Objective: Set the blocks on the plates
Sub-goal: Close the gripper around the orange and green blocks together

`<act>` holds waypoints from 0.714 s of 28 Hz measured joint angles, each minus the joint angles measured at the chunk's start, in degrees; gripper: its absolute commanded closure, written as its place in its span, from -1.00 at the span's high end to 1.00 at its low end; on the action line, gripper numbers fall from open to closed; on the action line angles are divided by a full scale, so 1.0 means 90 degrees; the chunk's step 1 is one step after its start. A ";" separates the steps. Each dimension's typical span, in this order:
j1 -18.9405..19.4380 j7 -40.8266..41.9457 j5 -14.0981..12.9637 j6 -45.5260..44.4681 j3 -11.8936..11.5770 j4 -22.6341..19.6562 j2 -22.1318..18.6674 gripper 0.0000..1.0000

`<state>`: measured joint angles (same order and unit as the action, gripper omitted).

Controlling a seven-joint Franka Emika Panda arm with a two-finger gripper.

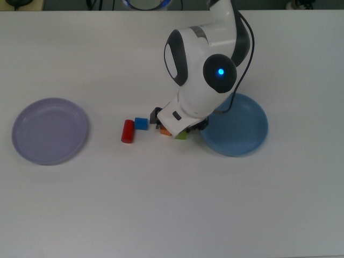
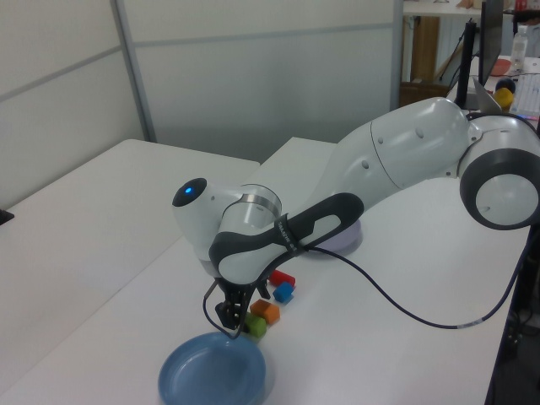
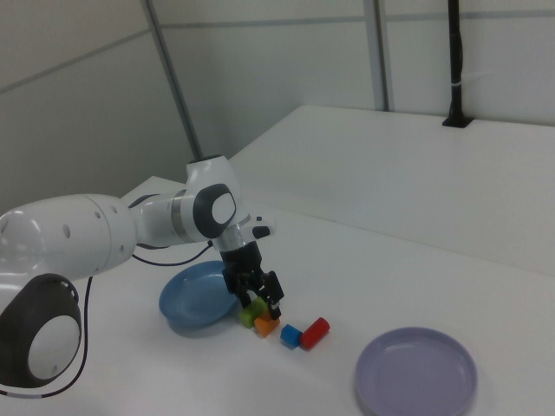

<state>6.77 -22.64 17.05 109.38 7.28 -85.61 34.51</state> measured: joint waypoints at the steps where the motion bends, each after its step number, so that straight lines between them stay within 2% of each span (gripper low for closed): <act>1: 0.0000 0.0000 0.0007 0.0000 0.0000 0.0000 0.0007 0.86; 3: 0.0001 -0.0001 0.0025 0.0000 0.0000 -0.0003 0.0017 0.57; 6: 0.0001 -0.0001 0.0048 0.0000 0.0000 -0.0006 0.0029 0.26; 12: 0.0014 -0.0001 0.0195 -0.0001 0.0003 -0.0031 0.0029 0.17; 16: 0.0029 -0.0001 0.0253 -0.0004 0.0003 -0.0048 0.0008 -0.50; 17: 0.0030 -0.0001 0.0257 -0.0004 0.0003 -0.0049 0.0008 -0.74; 20: 0.0032 -0.0001 0.0260 -0.0004 0.0003 -0.0049 0.0007 -0.97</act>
<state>7.06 -22.65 19.38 109.34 7.31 -86.05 34.57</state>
